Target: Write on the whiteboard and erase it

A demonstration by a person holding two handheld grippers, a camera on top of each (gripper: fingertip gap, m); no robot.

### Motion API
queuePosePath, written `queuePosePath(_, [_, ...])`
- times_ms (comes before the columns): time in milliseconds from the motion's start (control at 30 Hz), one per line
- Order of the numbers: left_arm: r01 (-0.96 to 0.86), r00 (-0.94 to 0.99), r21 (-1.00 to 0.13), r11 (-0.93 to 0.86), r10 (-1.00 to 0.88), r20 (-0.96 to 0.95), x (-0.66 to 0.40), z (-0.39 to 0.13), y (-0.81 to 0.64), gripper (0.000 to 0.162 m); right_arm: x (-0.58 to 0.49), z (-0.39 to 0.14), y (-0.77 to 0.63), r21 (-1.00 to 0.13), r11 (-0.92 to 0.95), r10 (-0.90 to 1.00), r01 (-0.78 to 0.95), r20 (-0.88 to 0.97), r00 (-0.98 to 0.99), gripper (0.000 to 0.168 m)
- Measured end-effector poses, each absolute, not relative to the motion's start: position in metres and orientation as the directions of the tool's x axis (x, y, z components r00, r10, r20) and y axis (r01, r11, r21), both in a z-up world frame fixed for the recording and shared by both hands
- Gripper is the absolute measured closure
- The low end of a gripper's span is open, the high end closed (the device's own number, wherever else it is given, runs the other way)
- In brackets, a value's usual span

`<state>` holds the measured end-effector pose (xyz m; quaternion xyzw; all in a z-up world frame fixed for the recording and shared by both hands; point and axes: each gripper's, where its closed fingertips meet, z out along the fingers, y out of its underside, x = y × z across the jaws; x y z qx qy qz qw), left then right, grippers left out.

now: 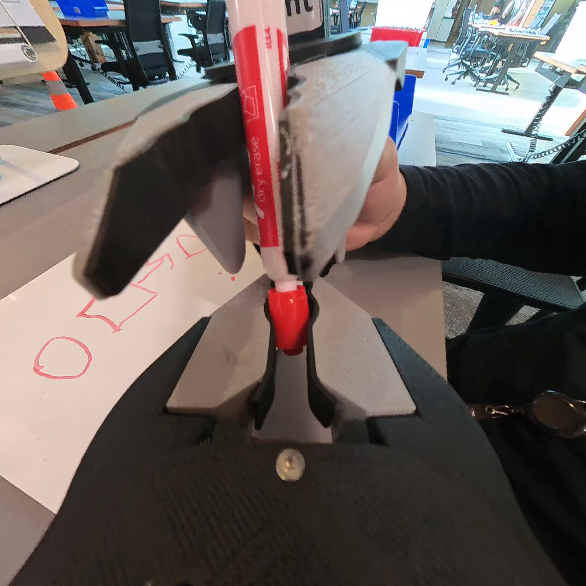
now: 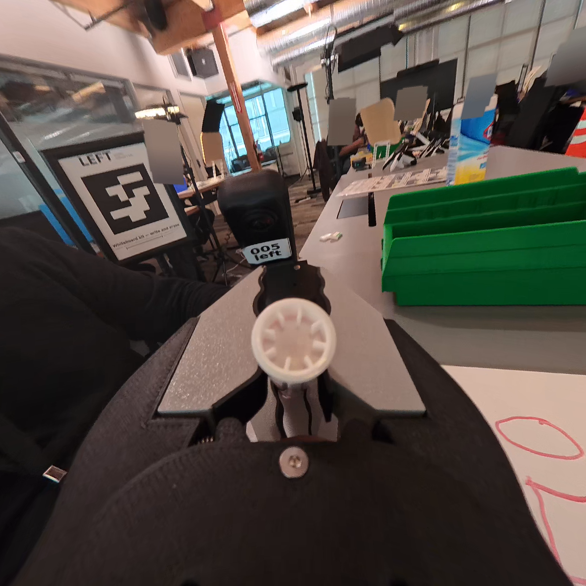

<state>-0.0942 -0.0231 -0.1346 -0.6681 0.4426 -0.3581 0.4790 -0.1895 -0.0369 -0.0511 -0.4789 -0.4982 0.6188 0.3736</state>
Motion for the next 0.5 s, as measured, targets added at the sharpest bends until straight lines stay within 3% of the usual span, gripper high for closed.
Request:
queuePosePath(300, [-0.234,0.369,-0.963,-0.136,-0.928,0.042,-0.095,-0.132,-0.022,0.152,-0.188,-0.055,-0.036,-0.965,-0.256,0.927,0.059,-0.263,-0.266,0.142])
queuePosePath(500, [-0.273,0.361,-0.952,-0.137,-0.932,0.03,-0.093,-0.137,-0.025,0.152,-0.188,-0.06,-0.045,-0.981,-0.17,0.941,0.099,-0.191,-0.279,0.143])
